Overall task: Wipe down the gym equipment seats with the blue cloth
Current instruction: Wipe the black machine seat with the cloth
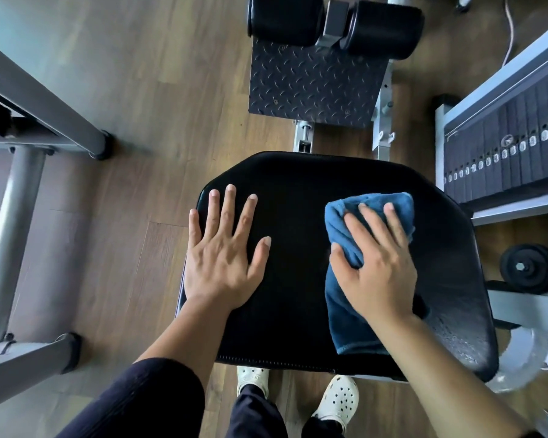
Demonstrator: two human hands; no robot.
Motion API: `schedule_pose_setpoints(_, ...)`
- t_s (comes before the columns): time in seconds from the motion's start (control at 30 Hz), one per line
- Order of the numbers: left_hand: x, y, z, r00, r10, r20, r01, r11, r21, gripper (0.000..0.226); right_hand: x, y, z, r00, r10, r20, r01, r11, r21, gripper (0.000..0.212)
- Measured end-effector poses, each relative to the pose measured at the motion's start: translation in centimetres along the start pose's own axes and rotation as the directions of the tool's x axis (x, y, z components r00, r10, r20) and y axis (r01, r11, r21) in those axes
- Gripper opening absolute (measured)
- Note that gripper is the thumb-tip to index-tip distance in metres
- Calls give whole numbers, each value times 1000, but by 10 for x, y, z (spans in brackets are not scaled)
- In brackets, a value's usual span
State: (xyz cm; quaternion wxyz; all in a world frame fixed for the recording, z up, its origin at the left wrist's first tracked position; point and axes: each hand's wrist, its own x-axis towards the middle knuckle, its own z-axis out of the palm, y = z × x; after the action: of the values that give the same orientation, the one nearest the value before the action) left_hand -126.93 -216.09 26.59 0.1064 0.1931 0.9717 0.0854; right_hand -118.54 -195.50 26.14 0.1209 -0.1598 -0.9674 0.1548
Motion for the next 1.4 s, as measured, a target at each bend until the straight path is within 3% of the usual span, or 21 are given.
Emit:
schedule_pose_setpoints(0.13,0,-2,1,1000,-3,-4,3,1000,8,65,36,-19,19,997,65,30,-64,998,-22,49)
schedule_pose_setpoints(0.4,-1,-2,0,1000,0,16,-1,1000,8,66,6,-25,6,955,-270,119,260,961,93,43)
schedule_pose_setpoints(0.47,-1,-2,-1,1000,-2,17,2,1000,1,66,-10,-10,-4,975,-209,77,204,977,64,42)
schedule_pose_setpoints(0.57,0,-1,-1,1000,-2,15,2,1000,0,66,-13,16,-9,999,26,-26,-27,1000,-14,43)
schedule_pose_setpoints(0.7,1,0,-1,1000,-1,9,1,1000,1,65,26,20,0,963,264,-53,-267,962,-54,49)
schedule_pose_setpoints(0.83,2,-2,1,1000,3,5,-3,1000,7,65,71,6,20,982,186,8,-186,982,-34,51)
schedule_pose_setpoints(0.93,1,-2,1,1000,7,2,-7,1000,3,65,80,-10,31,999,-14,37,14,1000,6,48)
schedule_pose_setpoints(1.07,0,-4,0,1000,8,2,-8,1000,1,66,52,-22,21,963,-243,115,234,969,81,45)
schedule_pose_setpoints(1.23,-1,0,0,1000,8,-1,-8,1000,-5,65,-3,0,-6,989,-134,58,130,989,71,42)
schedule_pose_setpoints(1.4,2,-3,0,1000,5,-5,-5,1000,2,65,17,-5,6,1000,14,14,-14,1000,-14,45)
